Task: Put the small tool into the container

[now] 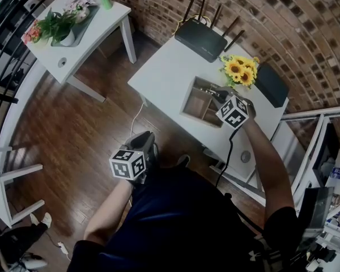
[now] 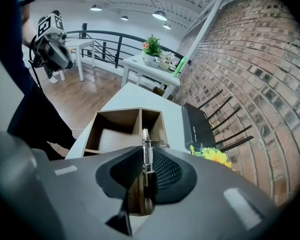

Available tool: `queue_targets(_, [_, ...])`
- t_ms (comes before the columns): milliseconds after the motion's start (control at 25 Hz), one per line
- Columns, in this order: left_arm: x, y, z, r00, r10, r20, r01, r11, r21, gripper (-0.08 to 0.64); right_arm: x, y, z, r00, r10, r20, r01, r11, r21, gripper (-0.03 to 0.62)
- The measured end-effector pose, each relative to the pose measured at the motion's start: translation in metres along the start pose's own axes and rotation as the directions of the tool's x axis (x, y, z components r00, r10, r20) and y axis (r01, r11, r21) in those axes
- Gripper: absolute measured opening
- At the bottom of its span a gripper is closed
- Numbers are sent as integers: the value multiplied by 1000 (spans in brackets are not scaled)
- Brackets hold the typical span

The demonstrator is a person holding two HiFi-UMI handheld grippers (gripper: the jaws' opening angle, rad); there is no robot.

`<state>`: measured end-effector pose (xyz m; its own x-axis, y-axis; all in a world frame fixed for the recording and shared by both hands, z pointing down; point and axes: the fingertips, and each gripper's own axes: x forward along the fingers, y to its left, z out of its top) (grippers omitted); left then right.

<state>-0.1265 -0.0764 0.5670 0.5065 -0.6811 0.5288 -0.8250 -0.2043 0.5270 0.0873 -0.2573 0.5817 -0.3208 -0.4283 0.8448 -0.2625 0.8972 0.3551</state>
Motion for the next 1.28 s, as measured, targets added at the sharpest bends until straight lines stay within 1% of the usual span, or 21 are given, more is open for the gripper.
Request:
queue_targets(200, [0,-1,2,1000,-12,-5,12,1000,10,55,-10,-4,1,999,-37,17,37,999,21,61])
queue_targets(320, [1,-3,2,1000,-27,-6,27,1000,9,55,-20,-6,1,997,-65,42,62,996,68,46])
queue_targets(440, [4,-8,5,999,-48,-8,48,999,22,54,-36,-9,0,992,-105,72,93,984,154,37])
queue_targets(520, [7,-13,8,998,-65,-14,65,997,31,52,-49,-11,-1,984,-141,108,111,963,245,29])
queue_targets(560, [8,-16,8,997,-74,-18,75,997,36,51,-55,-10,-3,978,-158,133,112,947,300,26])
queue_targets(680, [13,-29,12,994,-107,-32,109,992,57,49,-77,-3,-10,958,-206,199,96,886,454,23])
queue_targets(800, [17,-46,19,990,-136,-42,139,987,80,44,-101,8,-18,932,-261,253,63,802,593,20])
queue_targets(840, [19,-53,22,989,-145,-44,148,985,86,43,-111,11,-19,917,-291,272,56,771,634,17])
queue_targets(920, [22,-70,29,985,-167,-42,171,980,106,40,-134,18,-18,880,-364,306,47,708,705,14])
queue_targets(1040, [26,-95,41,979,-201,-33,204,966,157,35,-163,30,-18,822,-465,327,32,612,790,14])
queue_targets(1160, [27,-120,50,973,-228,-26,229,951,210,31,-184,40,-19,779,-527,341,-22,520,854,14])
queue_targets(1240, [28,-134,53,969,-246,-23,245,942,230,29,-195,43,-21,756,-556,346,-55,473,879,14])
queue_targets(1280, [28,-141,54,967,-254,-22,252,939,236,28,-200,45,-22,746,-568,348,-61,462,885,14])
